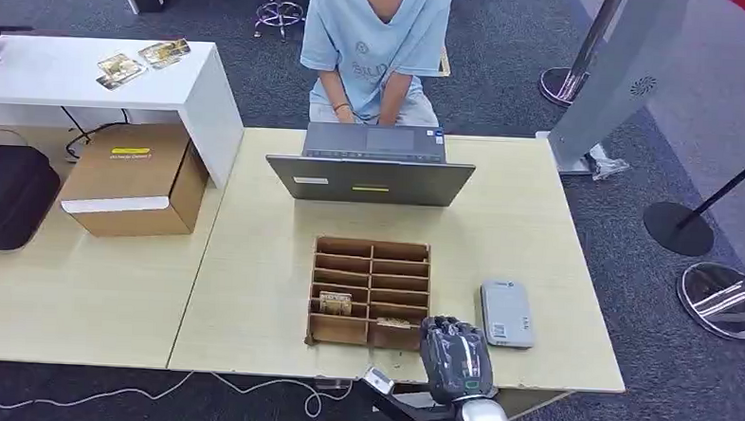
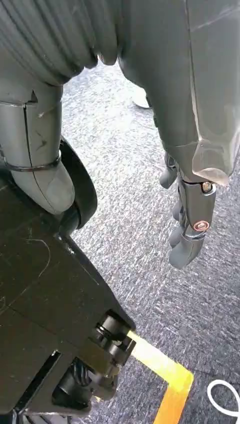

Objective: Pass the card to the sensor for recognition and then transmit it.

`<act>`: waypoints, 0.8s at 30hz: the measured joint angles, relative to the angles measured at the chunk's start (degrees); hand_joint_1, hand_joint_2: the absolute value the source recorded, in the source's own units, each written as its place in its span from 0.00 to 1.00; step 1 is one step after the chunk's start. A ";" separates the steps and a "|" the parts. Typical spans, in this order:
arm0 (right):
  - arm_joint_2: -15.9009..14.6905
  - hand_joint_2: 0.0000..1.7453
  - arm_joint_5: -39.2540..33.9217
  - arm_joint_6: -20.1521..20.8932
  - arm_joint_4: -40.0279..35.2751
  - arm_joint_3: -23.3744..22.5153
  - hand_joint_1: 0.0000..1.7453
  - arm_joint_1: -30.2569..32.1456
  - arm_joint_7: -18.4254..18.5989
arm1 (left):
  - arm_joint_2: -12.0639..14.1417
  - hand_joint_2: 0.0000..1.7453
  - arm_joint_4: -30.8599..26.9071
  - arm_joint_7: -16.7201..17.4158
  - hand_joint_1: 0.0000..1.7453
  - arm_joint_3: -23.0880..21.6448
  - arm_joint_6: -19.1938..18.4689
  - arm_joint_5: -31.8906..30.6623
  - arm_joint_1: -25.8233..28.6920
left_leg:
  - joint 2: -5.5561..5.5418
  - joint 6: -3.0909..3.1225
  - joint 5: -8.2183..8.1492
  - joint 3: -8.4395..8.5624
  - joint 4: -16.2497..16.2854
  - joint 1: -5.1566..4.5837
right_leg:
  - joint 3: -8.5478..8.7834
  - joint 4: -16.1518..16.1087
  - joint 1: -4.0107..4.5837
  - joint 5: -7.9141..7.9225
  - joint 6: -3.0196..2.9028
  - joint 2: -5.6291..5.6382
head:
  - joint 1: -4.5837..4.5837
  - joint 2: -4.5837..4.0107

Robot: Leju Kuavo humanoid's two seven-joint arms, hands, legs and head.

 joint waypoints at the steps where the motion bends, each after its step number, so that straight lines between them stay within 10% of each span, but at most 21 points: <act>1: 0.00 1.00 0.04 -0.02 -0.13 -0.02 0.77 0.11 0.04 | 0.00 1.00 0.00 -0.15 0.00 0.13 0.09 0.07 0.04 | 0.00 0.00 0.00 0.00 0.00 0.00 | 0.00 0.00 0.00 0.00 0.00 0.00 | 0.02 0.00; 4: 0.00 1.00 0.78 -0.02 -0.55 -0.04 0.63 0.51 0.61 | 0.04 1.00 0.00 -0.82 0.00 0.81 0.35 0.35 0.23 | 0.00 0.00 0.00 -0.01 0.00 0.00 | 0.00 0.00 0.00 0.00 0.00 0.00 | 0.02 0.00; 14: -0.02 1.00 1.00 0.18 -1.75 -0.18 0.71 0.66 3.78 | 0.13 1.00 0.00 -1.16 0.00 2.49 1.11 1.07 0.69 | 0.01 0.00 0.00 0.00 0.00 0.00 | 0.00 0.00 0.00 0.00 0.00 0.00 | 0.02 0.00; 24: -0.15 1.00 0.98 0.74 -2.62 -0.48 0.41 0.67 4.90 | 0.11 1.00 0.00 -1.18 0.00 4.02 1.92 2.01 0.94 | 0.02 0.00 0.00 0.00 0.00 0.01 | 0.00 0.00 0.01 0.00 0.00 0.00 | 0.02 0.00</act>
